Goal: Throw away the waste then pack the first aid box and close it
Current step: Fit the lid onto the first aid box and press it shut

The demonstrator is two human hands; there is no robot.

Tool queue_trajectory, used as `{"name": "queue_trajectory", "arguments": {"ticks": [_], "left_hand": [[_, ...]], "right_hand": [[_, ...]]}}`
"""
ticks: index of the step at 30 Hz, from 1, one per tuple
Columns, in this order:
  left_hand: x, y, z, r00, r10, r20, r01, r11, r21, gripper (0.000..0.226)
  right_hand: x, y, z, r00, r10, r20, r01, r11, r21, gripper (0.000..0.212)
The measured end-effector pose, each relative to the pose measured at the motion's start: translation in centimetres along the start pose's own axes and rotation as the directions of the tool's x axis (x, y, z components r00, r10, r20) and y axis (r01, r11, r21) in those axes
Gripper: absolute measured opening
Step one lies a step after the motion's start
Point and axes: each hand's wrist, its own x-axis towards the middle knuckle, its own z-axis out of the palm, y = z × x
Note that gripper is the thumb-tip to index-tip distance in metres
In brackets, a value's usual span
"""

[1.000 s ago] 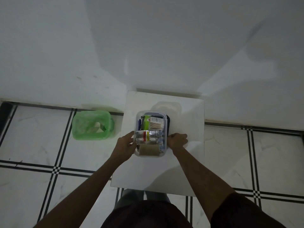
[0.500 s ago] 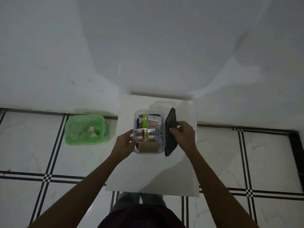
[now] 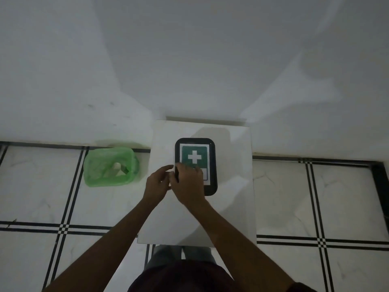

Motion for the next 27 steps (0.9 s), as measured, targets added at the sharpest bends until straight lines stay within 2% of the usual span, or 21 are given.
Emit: {"name": "queue_trajectory", "arguments": {"ticks": [1,3,6,8,10,12,18,27], "left_hand": [[-0.2,0.0,0.1,0.998,-0.004,-0.069,0.002,1.000,-0.025,0.030],[-0.7,0.3,0.5,0.986,-0.012,-0.167,0.002,0.998,-0.063,0.022],[-1.5,0.9,1.4,0.979,0.009,-0.203,-0.024,0.997,-0.072,0.020],[-1.8,0.9,2.1,0.969,0.060,-0.239,-0.065,0.998,-0.011,0.021],[-1.9,0.9,2.8,0.949,0.117,-0.293,-0.103,0.993,0.062,0.021],[-1.9,1.1,3.2,0.931,0.156,-0.329,-0.128,0.986,0.108,0.019],[-2.1,1.5,3.2,0.907,0.229,-0.353,-0.177,0.969,0.174,0.015],[-2.1,0.9,2.6,0.925,0.193,-0.329,-0.142,0.975,0.172,0.024]], "right_hand": [[0.1,0.5,-0.5,1.000,0.013,-0.015,-0.012,0.998,0.064,0.020],[0.2,2.0,-2.2,0.987,0.147,-0.065,-0.138,0.982,0.127,0.018],[0.1,5.9,-4.0,0.894,0.416,-0.168,-0.398,0.908,0.131,0.019],[-0.2,7.8,-3.7,0.852,0.514,-0.095,-0.493,0.851,0.181,0.026],[-0.6,8.4,-2.5,0.887,0.462,-0.022,-0.450,0.873,0.190,0.026],[-0.6,8.4,-1.6,0.914,0.402,-0.060,-0.388,0.908,0.159,0.023],[0.0,8.1,-1.3,0.899,0.415,-0.140,-0.403,0.909,0.107,0.025],[-0.5,8.4,-1.2,0.912,0.383,-0.147,-0.375,0.923,0.081,0.027]]}}
